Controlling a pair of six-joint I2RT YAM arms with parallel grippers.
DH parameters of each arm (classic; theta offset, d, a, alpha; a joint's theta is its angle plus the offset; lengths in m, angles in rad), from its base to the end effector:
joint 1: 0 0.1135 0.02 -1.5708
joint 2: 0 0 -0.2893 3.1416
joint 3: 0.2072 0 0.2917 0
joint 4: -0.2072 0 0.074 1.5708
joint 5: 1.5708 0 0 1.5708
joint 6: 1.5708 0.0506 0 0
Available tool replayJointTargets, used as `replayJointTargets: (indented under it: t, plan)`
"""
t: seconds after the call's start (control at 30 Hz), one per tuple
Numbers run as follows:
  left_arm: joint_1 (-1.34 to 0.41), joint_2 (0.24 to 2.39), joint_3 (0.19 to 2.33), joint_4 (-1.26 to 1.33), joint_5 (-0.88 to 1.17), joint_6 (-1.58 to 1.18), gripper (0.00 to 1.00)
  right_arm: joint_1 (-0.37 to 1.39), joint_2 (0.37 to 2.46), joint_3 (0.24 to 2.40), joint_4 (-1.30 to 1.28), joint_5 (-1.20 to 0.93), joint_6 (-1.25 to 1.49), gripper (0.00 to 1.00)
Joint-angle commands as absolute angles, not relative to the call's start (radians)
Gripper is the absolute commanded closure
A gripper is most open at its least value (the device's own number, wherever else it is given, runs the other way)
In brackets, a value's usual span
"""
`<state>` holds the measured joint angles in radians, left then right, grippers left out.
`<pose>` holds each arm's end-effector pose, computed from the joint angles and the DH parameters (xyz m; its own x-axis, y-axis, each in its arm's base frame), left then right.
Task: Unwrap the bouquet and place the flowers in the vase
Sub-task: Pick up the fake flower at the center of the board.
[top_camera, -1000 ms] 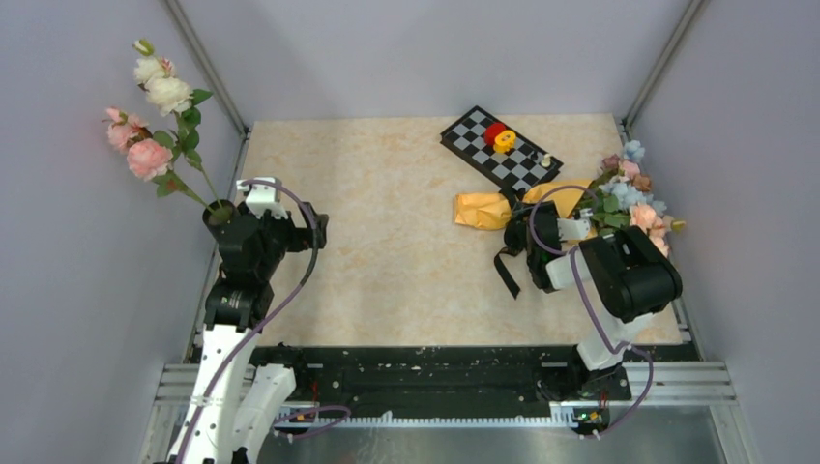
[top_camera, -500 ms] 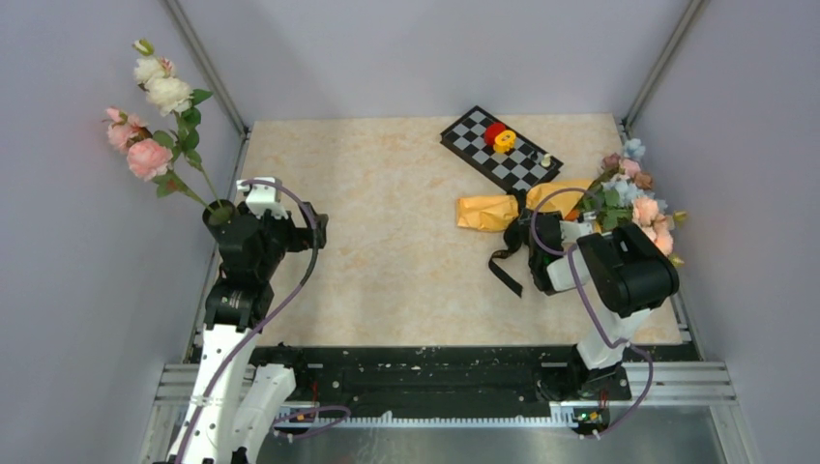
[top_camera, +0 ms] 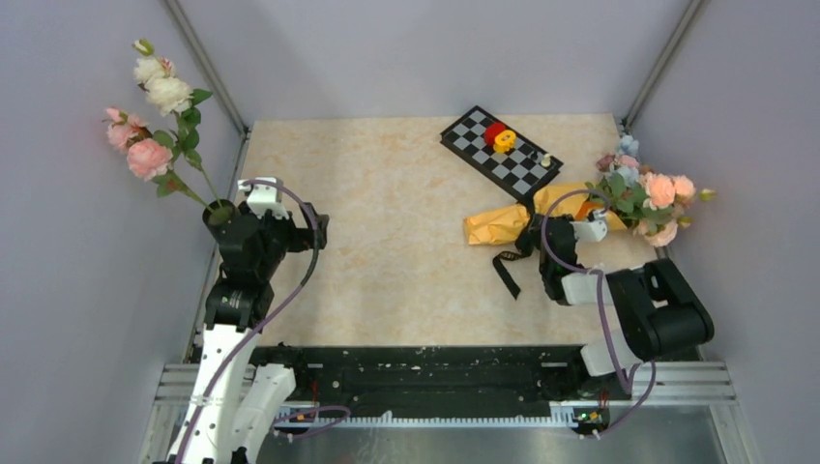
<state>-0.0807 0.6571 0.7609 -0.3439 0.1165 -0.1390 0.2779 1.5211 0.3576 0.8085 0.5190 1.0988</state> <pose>0.1883 -0.0211 0.3499 -0.2614 -0.1169 -0.9581 0.1579 0.9741 -0.1619 0.2804 0.0539 0.1231 0.0342 0.8140 -0.5799 0.3927 0.5226 0.7567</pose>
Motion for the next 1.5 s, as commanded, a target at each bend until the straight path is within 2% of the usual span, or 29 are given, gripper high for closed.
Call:
replayJointTargets:
  t: [0.0,0.37,0.53,0.7,0.77,0.97,1.07,1.17,1.23,1.47]
  plan:
    - [-0.087,0.649,0.753,-0.290,0.143,-0.129,0.01,0.268,1.358,0.356,0.727,0.564,0.899,1.00]
    - [-0.098,0.652,0.747,-0.278,0.221,-0.118,0.01,0.267,1.064,0.359,0.614,0.421,0.584,1.00]
    - [-0.100,0.650,0.747,-0.278,0.216,-0.118,0.01,0.268,0.961,0.439,0.486,0.270,0.469,1.00]
    - [-0.103,0.638,0.746,-0.278,0.205,-0.118,0.01,0.273,0.923,0.594,0.319,0.029,0.382,1.00]
    - [-0.103,0.634,0.746,-0.278,0.200,-0.117,0.01,0.292,0.928,0.660,0.262,-0.052,0.354,1.00]
    - [-0.104,0.635,0.749,-0.288,0.127,-0.121,0.01,0.455,1.006,0.837,0.110,-0.082,0.258,1.00]
    - [-0.104,0.627,0.751,-0.299,0.070,-0.124,0.01,0.511,1.059,0.863,0.142,-0.176,0.281,1.00]
    - [-0.104,0.614,0.752,-0.313,-0.041,-0.131,0.01,0.611,1.097,0.858,0.204,-0.115,0.270,1.00]
    - [-0.104,0.607,0.753,-0.319,-0.084,-0.132,0.01,0.651,1.136,0.851,0.257,-0.145,0.299,1.00]
    - [-0.104,0.589,0.743,-0.311,-0.125,-0.135,0.01,0.811,1.323,0.871,0.432,-0.271,0.414,1.00]
